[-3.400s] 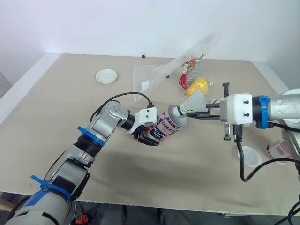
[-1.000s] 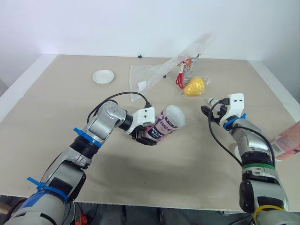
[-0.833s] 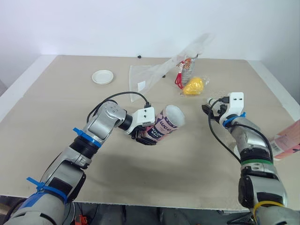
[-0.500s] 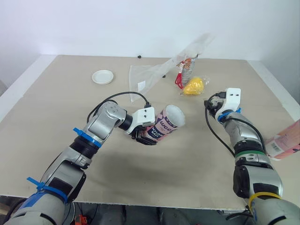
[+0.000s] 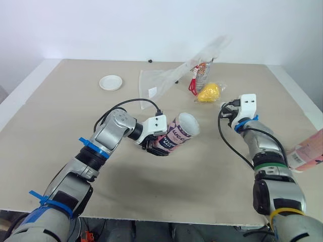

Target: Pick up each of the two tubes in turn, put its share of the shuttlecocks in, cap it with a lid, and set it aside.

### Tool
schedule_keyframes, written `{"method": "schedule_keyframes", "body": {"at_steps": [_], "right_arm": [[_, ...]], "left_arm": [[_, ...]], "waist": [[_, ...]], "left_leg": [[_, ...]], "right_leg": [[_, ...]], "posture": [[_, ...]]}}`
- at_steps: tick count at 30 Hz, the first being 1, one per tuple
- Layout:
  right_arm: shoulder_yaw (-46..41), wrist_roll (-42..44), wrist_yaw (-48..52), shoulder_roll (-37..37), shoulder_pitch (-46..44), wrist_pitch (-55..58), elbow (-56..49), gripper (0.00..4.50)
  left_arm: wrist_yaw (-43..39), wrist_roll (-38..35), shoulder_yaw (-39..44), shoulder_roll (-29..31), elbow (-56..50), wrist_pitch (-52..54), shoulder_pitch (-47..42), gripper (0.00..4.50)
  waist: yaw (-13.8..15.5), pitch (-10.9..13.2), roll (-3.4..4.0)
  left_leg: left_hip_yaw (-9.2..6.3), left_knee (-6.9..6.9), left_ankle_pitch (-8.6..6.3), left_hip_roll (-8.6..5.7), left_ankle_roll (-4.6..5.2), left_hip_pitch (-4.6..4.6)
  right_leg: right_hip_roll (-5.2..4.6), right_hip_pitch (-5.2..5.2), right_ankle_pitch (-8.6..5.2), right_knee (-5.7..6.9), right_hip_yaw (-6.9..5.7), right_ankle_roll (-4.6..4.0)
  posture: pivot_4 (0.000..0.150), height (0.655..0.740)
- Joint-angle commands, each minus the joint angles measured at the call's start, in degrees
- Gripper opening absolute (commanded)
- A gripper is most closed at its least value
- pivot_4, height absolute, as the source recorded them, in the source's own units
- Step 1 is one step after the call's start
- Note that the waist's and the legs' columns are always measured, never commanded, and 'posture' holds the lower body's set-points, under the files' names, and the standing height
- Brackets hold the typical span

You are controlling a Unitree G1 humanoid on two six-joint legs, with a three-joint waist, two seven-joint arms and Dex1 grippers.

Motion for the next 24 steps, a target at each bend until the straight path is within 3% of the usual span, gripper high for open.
{"method": "schedule_keyframes", "body": {"at_steps": [1,4,8,17,24], "right_arm": [[0.38,1.29,6.65,-5.63,1.96,1.79,-17.83,0.05],[2.02,5.25,19.96,-13.31,3.36,1.37,-34.16,0.05],[5.27,6.75,33.32,-23.37,2.53,1.3,-45.49,0.05],[11.59,8.84,47.88,-29.48,-1.32,3.11,-55.42,0.05],[12.43,8.38,50.77,-29.92,-0.39,3.04,-57.38,0.05]], "left_arm": [[0.38,0.69,-0.64,0.79,-0.69,-0.16,0.31,3.19],[-0.09,-0.57,-0.08,0.33,-1.75,1.21,0.31,3.19],[0.01,-0.34,-0.53,0.22,-1.72,0.77,0.65,3.19],[0.26,-0.52,-1.25,-0.92,-3.57,1.6,1.26,3.19],[0.37,-0.46,-1.62,-0.66,-5.02,2.05,2.17,3.19]], "waist": [[-0.02,0.0,0.02],[-0.11,0.09,0.2],[-0.05,0.18,0.33],[0.56,0.21,0.22],[1.32,0.21,0.22]], "left_leg": [[0.0,0.0,0.0,-0.01,0.0,-0.02],[-0.01,-0.01,0.0,-0.02,0.0,-0.05],[-0.09,-0.06,-0.01,0.0,-0.01,-0.01],[-0.05,-0.02,-0.01,-0.05,-0.02,-0.06],[-0.08,-0.11,-0.04,-0.09,-0.05,-0.13]], "right_leg": [[0.0,0.0,0.0,-0.01,0.02,0.01],[0.0,-0.05,-0.02,0.0,0.02,0.03],[0.01,-0.01,-0.11,-0.01,-0.08,-0.01],[-0.13,-0.02,-0.17,-0.04,-0.11,-0.06],[-0.21,-0.1,-0.27,-0.05,-0.2,-0.19]], "posture": [[0.15,0.74],[0.15,0.74],[0.15,0.74],[0.15,0.74],[0.15,0.74]]}}
